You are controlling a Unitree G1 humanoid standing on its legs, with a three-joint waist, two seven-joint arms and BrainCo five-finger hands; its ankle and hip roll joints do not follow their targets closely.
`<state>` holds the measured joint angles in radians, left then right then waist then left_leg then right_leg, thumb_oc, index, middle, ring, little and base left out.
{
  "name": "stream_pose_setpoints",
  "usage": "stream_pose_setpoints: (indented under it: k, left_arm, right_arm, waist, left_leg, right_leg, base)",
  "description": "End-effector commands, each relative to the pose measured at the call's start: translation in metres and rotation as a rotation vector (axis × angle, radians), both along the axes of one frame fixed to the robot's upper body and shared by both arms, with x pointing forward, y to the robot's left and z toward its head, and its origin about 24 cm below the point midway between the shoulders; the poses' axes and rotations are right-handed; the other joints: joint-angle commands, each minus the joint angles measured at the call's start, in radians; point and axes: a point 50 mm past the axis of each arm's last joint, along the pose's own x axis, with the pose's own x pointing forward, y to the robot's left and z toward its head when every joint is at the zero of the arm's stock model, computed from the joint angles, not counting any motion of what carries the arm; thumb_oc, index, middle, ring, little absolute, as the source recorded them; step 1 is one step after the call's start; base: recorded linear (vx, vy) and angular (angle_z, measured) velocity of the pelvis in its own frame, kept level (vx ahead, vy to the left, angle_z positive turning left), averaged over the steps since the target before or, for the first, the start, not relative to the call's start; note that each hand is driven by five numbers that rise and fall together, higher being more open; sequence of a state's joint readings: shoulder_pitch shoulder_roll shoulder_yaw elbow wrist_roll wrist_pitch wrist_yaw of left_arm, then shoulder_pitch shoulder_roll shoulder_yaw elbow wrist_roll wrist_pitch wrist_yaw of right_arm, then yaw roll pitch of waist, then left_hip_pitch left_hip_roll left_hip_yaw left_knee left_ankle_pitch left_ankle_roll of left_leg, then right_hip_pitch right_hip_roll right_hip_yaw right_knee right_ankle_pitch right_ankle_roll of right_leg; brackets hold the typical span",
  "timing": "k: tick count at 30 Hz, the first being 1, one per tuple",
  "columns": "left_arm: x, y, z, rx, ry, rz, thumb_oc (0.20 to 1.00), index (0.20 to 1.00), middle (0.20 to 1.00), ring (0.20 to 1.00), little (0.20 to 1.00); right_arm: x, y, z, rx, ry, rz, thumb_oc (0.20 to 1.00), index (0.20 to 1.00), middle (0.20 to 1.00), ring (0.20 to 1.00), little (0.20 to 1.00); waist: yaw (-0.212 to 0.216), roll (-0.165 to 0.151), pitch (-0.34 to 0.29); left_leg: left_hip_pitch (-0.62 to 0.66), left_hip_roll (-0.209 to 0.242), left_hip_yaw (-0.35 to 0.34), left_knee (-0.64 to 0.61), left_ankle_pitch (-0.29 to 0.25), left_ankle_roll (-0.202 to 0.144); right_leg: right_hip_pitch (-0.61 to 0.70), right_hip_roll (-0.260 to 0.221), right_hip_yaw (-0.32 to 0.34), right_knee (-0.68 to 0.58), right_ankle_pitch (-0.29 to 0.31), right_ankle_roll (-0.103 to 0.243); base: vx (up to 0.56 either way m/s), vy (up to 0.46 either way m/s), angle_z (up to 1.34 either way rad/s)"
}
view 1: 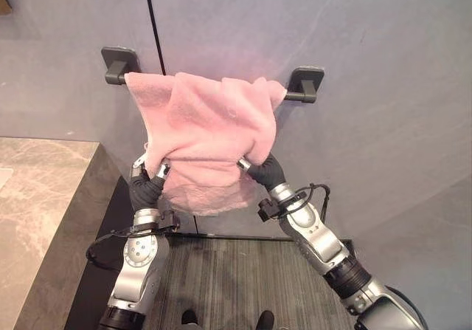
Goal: Put brush and paste in cup on sink, flatten towel.
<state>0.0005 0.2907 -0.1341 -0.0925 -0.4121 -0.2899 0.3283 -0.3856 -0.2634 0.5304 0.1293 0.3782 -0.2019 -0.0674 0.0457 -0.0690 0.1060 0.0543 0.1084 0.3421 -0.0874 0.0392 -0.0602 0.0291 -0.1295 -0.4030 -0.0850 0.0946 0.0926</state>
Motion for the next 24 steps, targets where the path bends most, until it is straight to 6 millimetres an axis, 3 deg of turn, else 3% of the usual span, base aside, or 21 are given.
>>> stream_pose_setpoints:
  k: [1,2,3,5,7,8,10,18,19,20,21,22,23,24]
  left_arm:
    - [0.008,0.016,-0.027,0.06,0.099,0.096,0.2,0.2,0.2,0.2,0.2]
    - [0.009,0.016,-0.026,0.06,0.098,0.096,0.2,0.2,0.2,0.2,0.2]
    - [0.01,0.016,-0.037,0.047,0.144,0.108,0.2,0.2,0.2,0.2,0.2]
    - [0.017,0.013,-0.067,0.114,0.29,0.144,0.2,0.2,0.2,0.2,0.2]
    - [0.018,0.015,-0.07,0.109,0.298,0.152,0.2,0.2,0.2,0.2,0.2]
    - [0.016,0.016,-0.067,0.125,0.279,0.161,0.2,0.2,0.2,0.2,0.2]
    - [0.012,0.02,-0.069,0.13,0.289,0.162,0.2,0.2,0.2,0.2,0.2]
    - [0.009,0.021,-0.074,0.132,0.312,0.182,0.2,0.2,0.2,0.2,0.2]
    - [0.008,0.022,-0.075,0.138,0.317,0.187,0.2,0.2,0.2,0.2,0.2]
    - [0.007,0.023,-0.076,0.14,0.322,0.191,0.2,0.2,0.2,0.2,0.2]
    - [0.006,0.025,-0.078,0.141,0.33,0.197,0.2,0.2,0.2,0.2,0.2]
    - [0.005,0.026,-0.079,0.146,0.337,0.202,0.454,0.454,0.454,0.454,0.454]
    - [0.004,0.027,-0.08,0.151,0.343,0.208,0.821,0.821,0.821,0.821,0.821]
    - [0.001,0.031,-0.084,0.138,0.36,0.221,1.0,1.0,1.0,1.0,1.0]
  right_arm:
    - [0.012,-0.002,-0.023,0.051,0.111,-0.047,0.2,0.2,0.2,0.2,0.2]
    - [0.012,-0.002,-0.023,0.051,0.11,-0.046,0.2,0.2,0.2,0.2,0.2]
    - [0.014,-0.002,-0.035,0.019,0.159,-0.057,0.2,0.2,0.2,0.2,0.2]
    - [0.019,0.0,-0.078,-0.115,0.317,-0.119,0.2,0.2,0.2,0.2,0.2]
    - [0.029,-0.006,-0.072,-0.19,0.276,-0.18,0.2,0.2,0.2,0.2,0.2]
    - [0.03,0.0,-0.061,-0.08,0.277,-0.16,0.2,0.2,0.2,0.2,0.2]
    - [0.028,0.002,-0.055,-0.058,0.25,-0.138,0.2,0.2,0.2,0.2,0.2]
    - [0.024,0.0,-0.05,-0.035,0.212,-0.153,0.2,0.2,0.2,0.2,0.2]
    - [0.023,-0.001,-0.052,-0.042,0.215,-0.156,0.771,0.771,0.771,0.771,0.771]
    - [0.023,-0.002,-0.053,-0.053,0.215,-0.163,1.0,1.0,1.0,1.0,1.0]
    - [0.022,-0.003,-0.054,-0.064,0.213,-0.168,1.0,1.0,1.0,1.0,1.0]
    - [0.022,-0.003,-0.055,-0.069,0.217,-0.165,1.0,1.0,1.0,1.0,1.0]
    - [0.021,-0.004,-0.057,-0.073,0.222,-0.168,1.0,1.0,1.0,1.0,1.0]
    - [0.019,-0.01,-0.063,-0.098,0.233,-0.189,1.0,1.0,1.0,1.0,1.0]
  waist:
    - [0.012,-0.021,-0.051]
    - [0.012,-0.021,-0.05]
    - [0.012,-0.019,-0.051]
    - [0.021,-0.017,-0.051]
    - [0.031,-0.011,-0.05]
    - [0.036,-0.009,-0.049]
    - [0.034,-0.009,-0.054]
    - [0.022,-0.006,-0.064]
    - [0.021,-0.005,-0.067]
    - [0.02,-0.004,-0.068]
    - [0.019,-0.003,-0.069]
    - [0.018,-0.002,-0.07]
    - [0.016,-0.002,-0.071]
    - [0.012,-0.001,-0.074]
  left_leg:
    - [0.005,0.026,-0.032,0.0,0.014,-0.018]
    - [0.005,0.026,-0.032,0.0,0.014,-0.018]
    - [0.006,0.025,-0.032,0.0,0.015,-0.018]
    - [0.005,0.024,-0.036,0.0,0.018,-0.021]
    - [0.001,0.023,-0.039,0.0,0.021,-0.023]
    - [-0.004,0.021,-0.041,0.0,0.022,-0.023]
    - [-0.005,0.021,-0.04,0.0,0.021,-0.023]
    - [-0.003,0.021,-0.042,0.0,0.018,-0.024]
    - [0.0,0.022,-0.044,0.0,0.018,-0.024]
    - [0.001,0.022,-0.043,0.0,0.017,-0.024]
    - [0.004,0.023,-0.042,0.0,0.016,-0.024]
    - [0.006,0.022,-0.042,0.0,0.015,-0.024]
    - [0.008,0.023,-0.042,0.0,0.014,-0.024]
    - [0.012,0.022,-0.041,0.0,0.014,-0.024]
  right_leg:
    - [0.033,-0.087,0.035,-0.002,0.037,0.087]
    - [0.034,-0.087,0.035,-0.002,0.037,0.087]
    - [0.034,-0.088,0.036,-0.002,0.037,0.086]
    - [0.036,-0.087,0.035,-0.002,0.036,0.084]
    - [0.034,-0.089,0.033,-0.002,0.04,0.085]
    - [0.03,-0.091,0.035,-0.002,0.043,0.087]
    - [0.028,-0.092,0.035,-0.002,0.043,0.089]
    - [0.035,-0.089,0.026,-0.002,0.037,0.088]
    - [0.039,-0.088,0.023,-0.002,0.034,0.087]
    - [0.041,-0.088,0.023,-0.002,0.033,0.087]
    - [0.043,-0.087,0.022,-0.002,0.032,0.087]
    - [0.044,-0.087,0.022,-0.002,0.031,0.086]
    - [0.045,-0.086,0.023,-0.002,0.031,0.086]
    - [0.048,-0.085,0.024,-0.002,0.029,0.086]
  base:
    - [0.0,0.0,0.0]
    - [0.0,0.0,-0.05]
    - [0.0,-0.003,-0.06]
    - [0.0,-0.004,-0.02]
    - [0.0,0.0,0.0]
    - [0.0,0.0,0.0]
    - [0.0,0.0,0.0]
    - [0.01,-0.003,0.0]
    - [0.04,-0.01,0.0]
    - [0.0,0.0,0.0]
    - [0.0,0.0,0.0]
    - [0.0,0.0,0.0]
    - [0.0,0.0,0.0]
    - [0.0,0.0,0.0]
